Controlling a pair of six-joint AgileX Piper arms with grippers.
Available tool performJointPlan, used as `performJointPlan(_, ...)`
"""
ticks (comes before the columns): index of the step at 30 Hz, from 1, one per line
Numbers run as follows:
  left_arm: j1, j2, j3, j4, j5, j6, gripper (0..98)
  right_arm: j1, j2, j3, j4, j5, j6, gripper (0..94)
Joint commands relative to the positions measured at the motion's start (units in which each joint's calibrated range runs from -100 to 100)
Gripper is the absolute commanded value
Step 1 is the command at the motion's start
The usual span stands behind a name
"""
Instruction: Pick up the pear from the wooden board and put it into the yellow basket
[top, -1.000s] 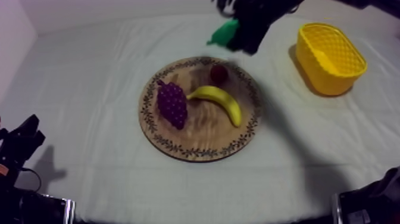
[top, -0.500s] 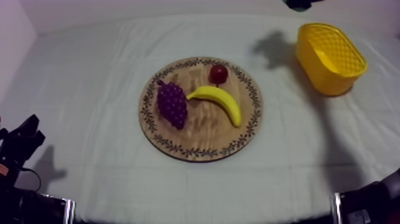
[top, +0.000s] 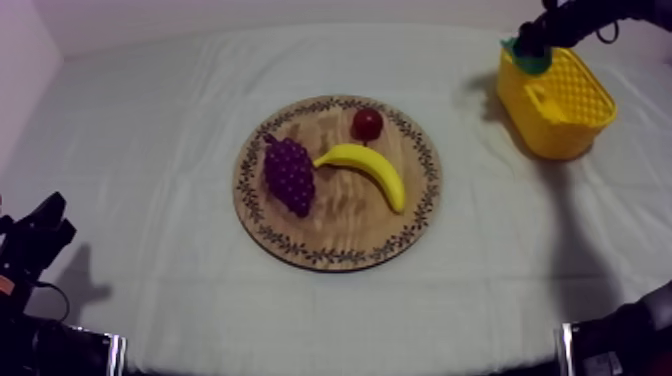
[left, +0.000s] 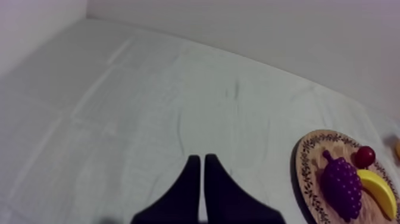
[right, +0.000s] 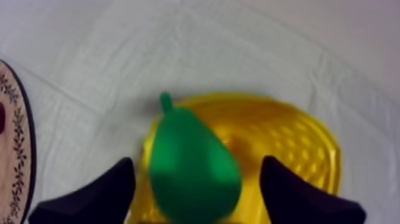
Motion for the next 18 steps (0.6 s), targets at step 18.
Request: performJointPlan(18,0.0,0.0,-0.1,-0.01,0.0,0.0,0.1,2.8,-31.0,24.3,-6.2,-5.2,1.0,40.2)
